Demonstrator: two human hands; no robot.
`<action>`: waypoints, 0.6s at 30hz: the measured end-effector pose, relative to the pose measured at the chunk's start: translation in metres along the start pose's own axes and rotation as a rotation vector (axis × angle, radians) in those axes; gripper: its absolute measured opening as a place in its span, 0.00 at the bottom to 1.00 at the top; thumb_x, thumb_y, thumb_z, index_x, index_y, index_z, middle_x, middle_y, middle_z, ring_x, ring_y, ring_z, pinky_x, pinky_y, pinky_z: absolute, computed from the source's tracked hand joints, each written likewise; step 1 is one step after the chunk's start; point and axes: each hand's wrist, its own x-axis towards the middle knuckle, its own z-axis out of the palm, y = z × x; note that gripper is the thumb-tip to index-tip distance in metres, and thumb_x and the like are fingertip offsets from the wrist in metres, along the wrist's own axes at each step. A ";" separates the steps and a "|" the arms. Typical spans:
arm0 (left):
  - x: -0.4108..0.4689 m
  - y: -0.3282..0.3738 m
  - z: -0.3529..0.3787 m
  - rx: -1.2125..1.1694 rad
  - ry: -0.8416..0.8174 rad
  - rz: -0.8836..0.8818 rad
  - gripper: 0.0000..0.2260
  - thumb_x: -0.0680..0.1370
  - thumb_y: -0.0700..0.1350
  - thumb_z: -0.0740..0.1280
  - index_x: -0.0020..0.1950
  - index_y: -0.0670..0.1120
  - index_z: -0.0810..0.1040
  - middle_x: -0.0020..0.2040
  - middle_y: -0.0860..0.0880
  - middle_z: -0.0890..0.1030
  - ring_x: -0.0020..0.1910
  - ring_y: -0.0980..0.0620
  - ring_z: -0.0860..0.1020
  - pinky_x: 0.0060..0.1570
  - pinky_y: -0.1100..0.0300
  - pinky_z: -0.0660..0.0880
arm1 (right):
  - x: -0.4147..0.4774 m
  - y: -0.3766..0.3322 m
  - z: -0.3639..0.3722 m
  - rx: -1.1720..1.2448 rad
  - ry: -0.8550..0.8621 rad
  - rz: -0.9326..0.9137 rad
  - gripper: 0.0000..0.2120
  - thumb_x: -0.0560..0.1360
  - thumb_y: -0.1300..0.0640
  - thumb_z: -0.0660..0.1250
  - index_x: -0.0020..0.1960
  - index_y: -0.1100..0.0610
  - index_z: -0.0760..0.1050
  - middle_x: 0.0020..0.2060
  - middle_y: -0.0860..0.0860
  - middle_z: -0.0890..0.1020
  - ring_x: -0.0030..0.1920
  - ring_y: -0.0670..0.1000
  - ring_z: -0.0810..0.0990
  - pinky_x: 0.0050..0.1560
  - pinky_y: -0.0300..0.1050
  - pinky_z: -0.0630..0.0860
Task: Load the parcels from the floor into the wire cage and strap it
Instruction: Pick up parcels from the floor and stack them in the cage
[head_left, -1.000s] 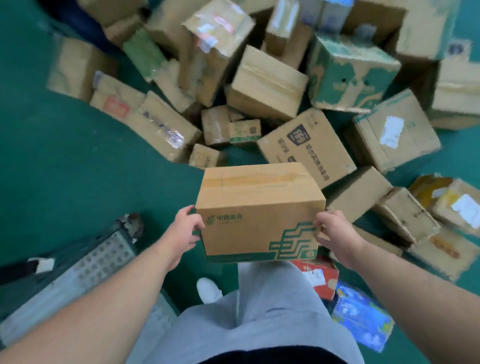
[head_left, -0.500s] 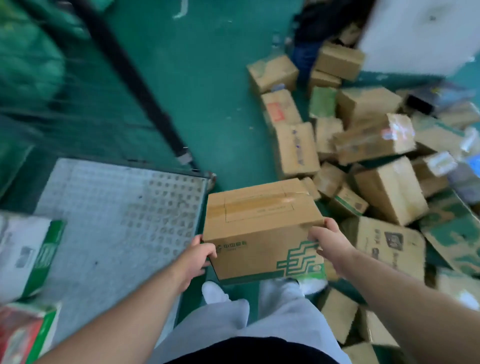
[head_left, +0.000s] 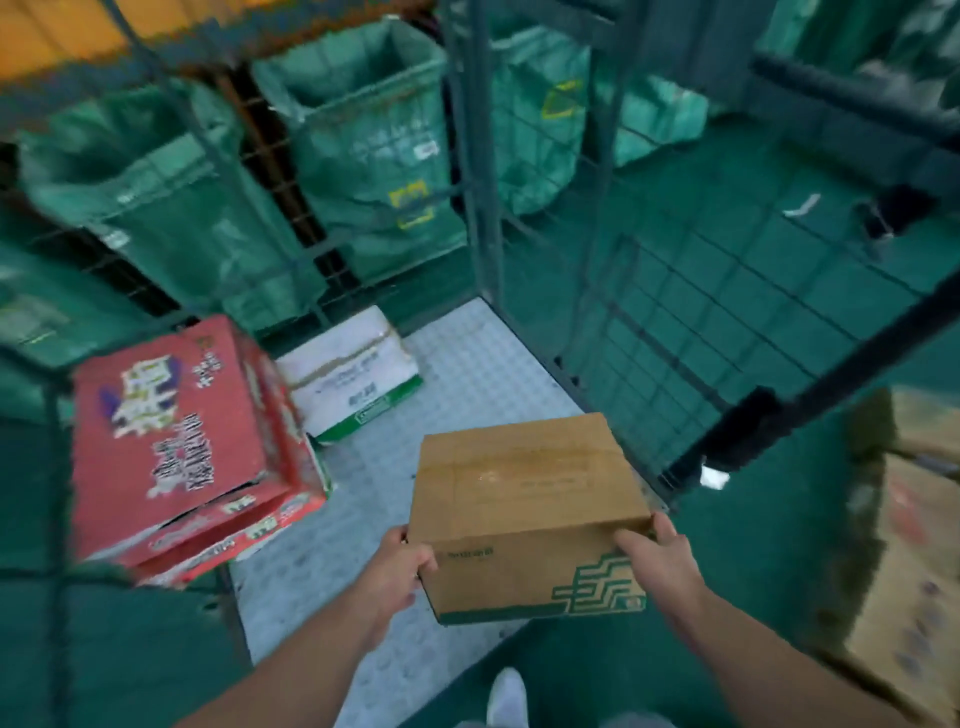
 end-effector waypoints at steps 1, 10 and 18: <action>0.005 0.002 -0.007 -0.047 0.025 -0.005 0.21 0.75 0.37 0.64 0.66 0.52 0.69 0.57 0.49 0.81 0.57 0.47 0.79 0.60 0.49 0.74 | 0.008 -0.019 0.009 -0.047 -0.023 -0.030 0.23 0.74 0.52 0.67 0.68 0.46 0.72 0.59 0.54 0.79 0.53 0.54 0.80 0.56 0.53 0.77; 0.046 0.071 0.005 -0.155 0.090 -0.033 0.16 0.74 0.39 0.64 0.59 0.53 0.73 0.57 0.44 0.81 0.55 0.45 0.79 0.55 0.49 0.75 | 0.096 -0.121 0.015 -0.217 -0.070 -0.151 0.41 0.63 0.37 0.70 0.74 0.36 0.60 0.63 0.48 0.75 0.63 0.57 0.75 0.67 0.64 0.73; 0.091 0.168 0.023 -0.126 0.169 -0.118 0.19 0.74 0.41 0.64 0.64 0.52 0.73 0.57 0.45 0.81 0.55 0.46 0.79 0.52 0.52 0.75 | 0.196 -0.221 0.018 -0.354 -0.059 -0.175 0.40 0.66 0.38 0.68 0.76 0.45 0.63 0.65 0.56 0.69 0.66 0.62 0.68 0.66 0.63 0.71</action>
